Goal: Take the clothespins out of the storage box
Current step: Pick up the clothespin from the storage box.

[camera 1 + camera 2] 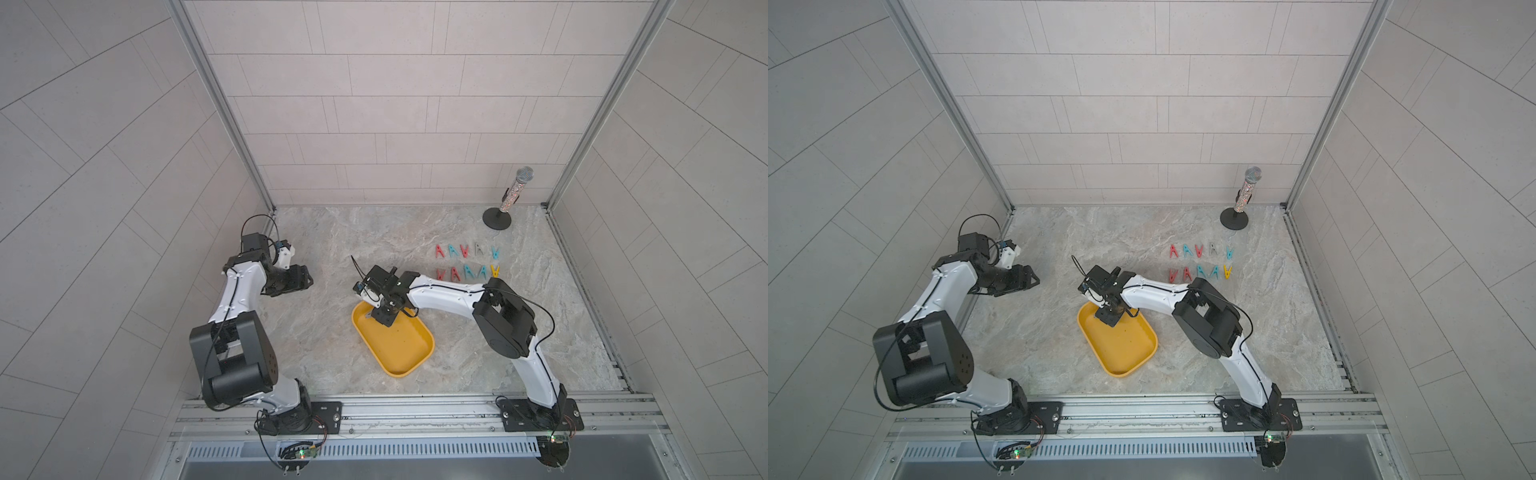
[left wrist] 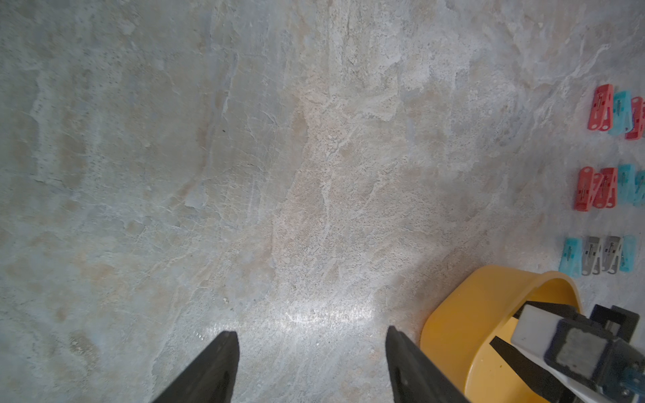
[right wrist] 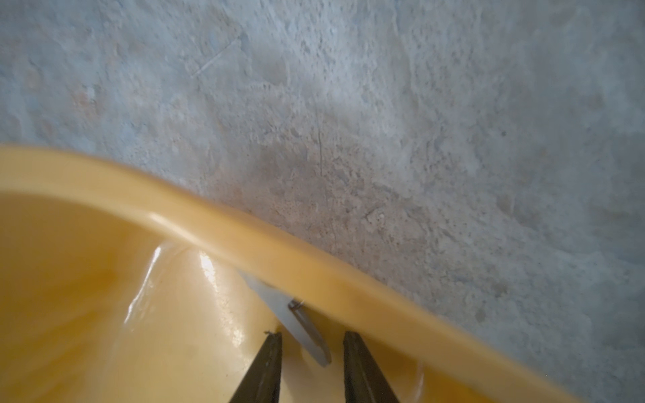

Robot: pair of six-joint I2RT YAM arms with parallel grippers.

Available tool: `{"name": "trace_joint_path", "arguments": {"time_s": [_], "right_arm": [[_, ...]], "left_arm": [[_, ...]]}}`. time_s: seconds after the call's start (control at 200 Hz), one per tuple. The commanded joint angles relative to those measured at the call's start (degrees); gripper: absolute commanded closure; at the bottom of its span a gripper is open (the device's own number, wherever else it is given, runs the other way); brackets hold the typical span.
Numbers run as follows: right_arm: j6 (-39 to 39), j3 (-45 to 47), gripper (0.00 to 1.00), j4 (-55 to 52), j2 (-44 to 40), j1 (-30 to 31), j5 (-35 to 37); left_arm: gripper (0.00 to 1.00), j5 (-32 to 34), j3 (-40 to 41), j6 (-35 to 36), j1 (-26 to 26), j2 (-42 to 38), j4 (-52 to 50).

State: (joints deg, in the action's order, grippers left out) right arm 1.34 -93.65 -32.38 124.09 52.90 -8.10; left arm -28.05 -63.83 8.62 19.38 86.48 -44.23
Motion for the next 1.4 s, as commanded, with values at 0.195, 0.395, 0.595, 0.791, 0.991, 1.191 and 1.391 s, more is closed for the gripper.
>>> {"name": "trace_joint_path", "arguments": {"time_s": [0.195, 0.395, 0.595, 0.791, 0.991, 1.191, 1.391], "right_arm": [[0.34, -1.01, 0.71, -0.83, 2.21, -0.19, -0.71], [0.33, -0.25, 0.76, -0.86, 1.60, -0.18, -1.02], [0.25, 1.25, 0.81, -0.92, 0.50, -0.17, -1.35], [0.40, 2.31, 0.85, -1.41, -0.99, -0.17, -2.11], [0.92, 2.91, 0.91, -2.86, -2.91, -0.08, -3.39], [0.40, 4.12, 0.97, -3.15, -5.51, 0.00, -4.37], [-0.79, 6.32, 1.00, -2.86, -9.48, 0.01, -5.44]], "left_arm": [[0.26, -0.51, -1.06, 0.69, 0.14, -0.24, -1.14], [0.26, -0.52, -1.08, 0.79, 0.18, -0.02, -1.20], [0.26, -0.51, -1.08, 0.78, 0.14, 0.00, -1.16], [0.26, -0.52, -1.03, 0.78, 0.18, -0.01, -1.14], [0.26, -0.51, -1.12, 0.78, 0.14, 0.05, -1.16], [0.26, -0.62, -1.06, 0.85, 0.14, 0.13, -1.17], [0.26, -0.76, -1.00, 0.91, 0.14, 0.18, -1.21]]}}
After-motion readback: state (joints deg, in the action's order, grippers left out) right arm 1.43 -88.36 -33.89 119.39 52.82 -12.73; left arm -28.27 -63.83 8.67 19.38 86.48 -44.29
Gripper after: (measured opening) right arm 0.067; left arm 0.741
